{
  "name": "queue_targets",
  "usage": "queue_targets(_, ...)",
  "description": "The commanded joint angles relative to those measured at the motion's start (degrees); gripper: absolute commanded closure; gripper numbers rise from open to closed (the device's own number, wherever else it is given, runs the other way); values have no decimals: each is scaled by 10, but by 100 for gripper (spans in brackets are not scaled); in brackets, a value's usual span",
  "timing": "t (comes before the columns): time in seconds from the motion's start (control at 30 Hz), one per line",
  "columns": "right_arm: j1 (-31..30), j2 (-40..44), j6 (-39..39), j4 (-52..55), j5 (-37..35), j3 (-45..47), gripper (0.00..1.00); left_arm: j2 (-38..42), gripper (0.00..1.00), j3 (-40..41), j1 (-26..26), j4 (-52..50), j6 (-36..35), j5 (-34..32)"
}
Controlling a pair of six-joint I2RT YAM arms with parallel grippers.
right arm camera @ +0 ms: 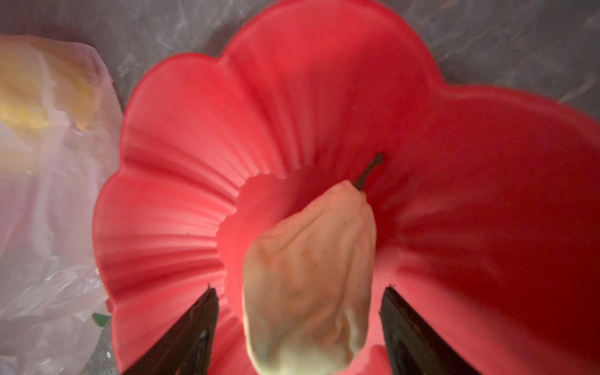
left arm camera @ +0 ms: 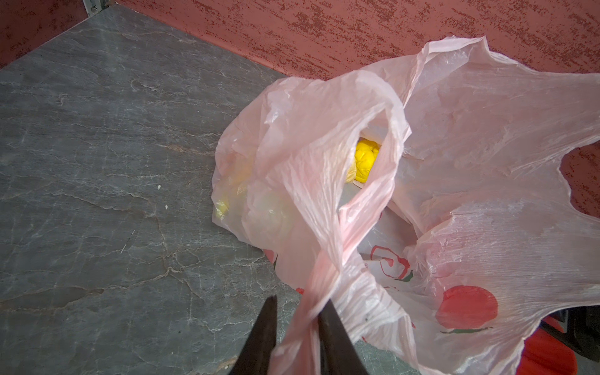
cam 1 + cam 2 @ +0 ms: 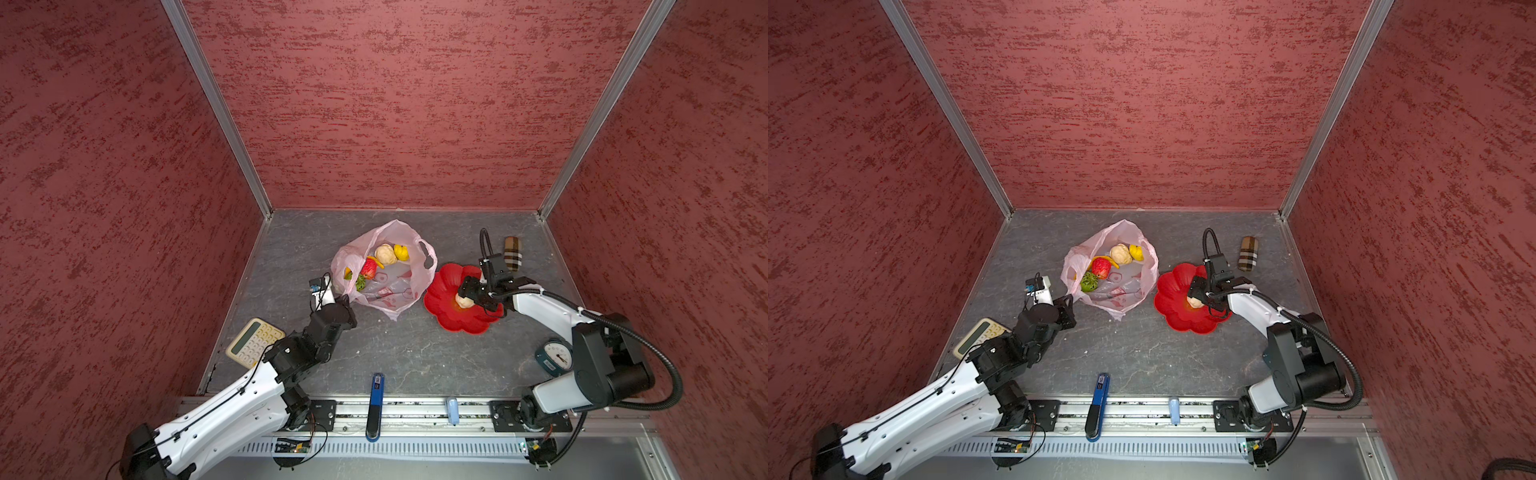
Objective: Take fruits out of the plastic bag
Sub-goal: Place the fruit on the plate, then pick up the fruit from the plastic bag.
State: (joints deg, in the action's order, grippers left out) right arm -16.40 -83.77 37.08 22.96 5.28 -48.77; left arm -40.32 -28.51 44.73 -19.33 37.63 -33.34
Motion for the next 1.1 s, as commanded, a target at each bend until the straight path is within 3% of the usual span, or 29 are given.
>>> queue_targets(0.0, -3, 58, -6, 38, -36, -47, 16, 9, 76, -7, -5, -3, -6, 0)
queue_targets(0.23, -27, 155, -46, 126, -69, -148, 23, 22, 76, -3, -6, -23, 1, 5)
queue_targets(0.37, -123, 166, -73, 117, -109, -224, 26, 51, 77, 1, -6, -70, 28, 10)
queue_targets(0.5, -242, 114, -98, 64, -161, -299, 28, 64, 78, 6, -5, -124, 56, 19)
queue_targets(0.63, -314, 28, -120, -21, -139, -355, 30, 51, 80, 5, 1, -176, 95, 14)
queue_targets(0.87, -326, -138, -76, -82, -88, -365, 37, 39, 81, 7, 28, -226, 173, -15)
queue_targets(1.07, -326, -161, -52, -104, -85, -304, 39, 13, 81, -6, 28, -240, 189, -26)
